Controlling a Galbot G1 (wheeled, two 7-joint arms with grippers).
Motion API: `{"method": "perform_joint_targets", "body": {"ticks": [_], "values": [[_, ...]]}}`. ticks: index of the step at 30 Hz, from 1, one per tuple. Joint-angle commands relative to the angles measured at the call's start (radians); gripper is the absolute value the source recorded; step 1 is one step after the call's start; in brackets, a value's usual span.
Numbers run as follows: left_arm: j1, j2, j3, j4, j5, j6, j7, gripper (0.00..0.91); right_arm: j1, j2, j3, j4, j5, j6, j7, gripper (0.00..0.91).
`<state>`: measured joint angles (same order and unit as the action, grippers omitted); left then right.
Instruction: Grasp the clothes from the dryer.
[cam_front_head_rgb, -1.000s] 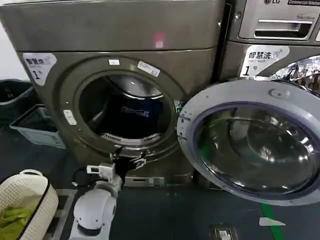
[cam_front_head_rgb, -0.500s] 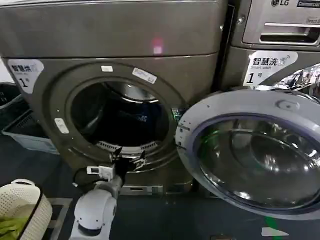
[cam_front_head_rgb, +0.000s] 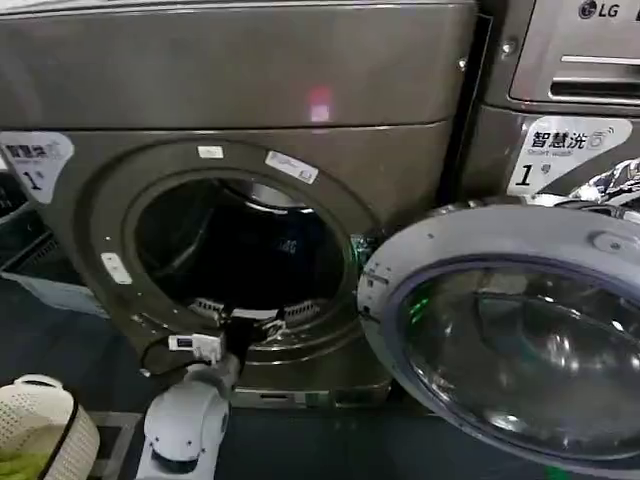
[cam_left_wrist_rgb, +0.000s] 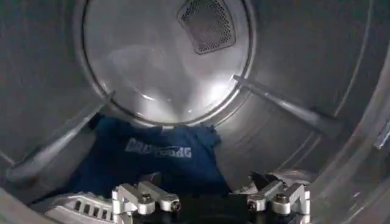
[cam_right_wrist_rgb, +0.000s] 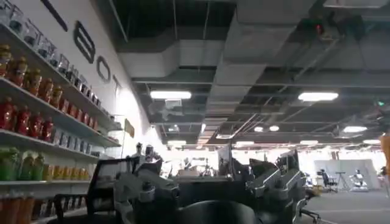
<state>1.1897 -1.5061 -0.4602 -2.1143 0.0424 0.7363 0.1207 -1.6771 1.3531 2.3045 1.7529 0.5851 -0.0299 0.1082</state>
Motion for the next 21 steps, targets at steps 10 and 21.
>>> {"method": "perform_joint_targets", "body": {"ticks": [10, 21], "values": [[0.002, -0.002, 0.000, 0.003, 0.002, 0.049, 0.002, 0.907, 0.005, -0.001, -0.007, -0.001, -0.003, -0.002, 0.005, 0.907], [-0.038, -0.018, 0.001, 0.051, 0.005, 0.049, -0.007, 0.907, 0.001, -0.002, -0.005, -0.007, -0.005, 0.012, 0.022, 0.907]]}}
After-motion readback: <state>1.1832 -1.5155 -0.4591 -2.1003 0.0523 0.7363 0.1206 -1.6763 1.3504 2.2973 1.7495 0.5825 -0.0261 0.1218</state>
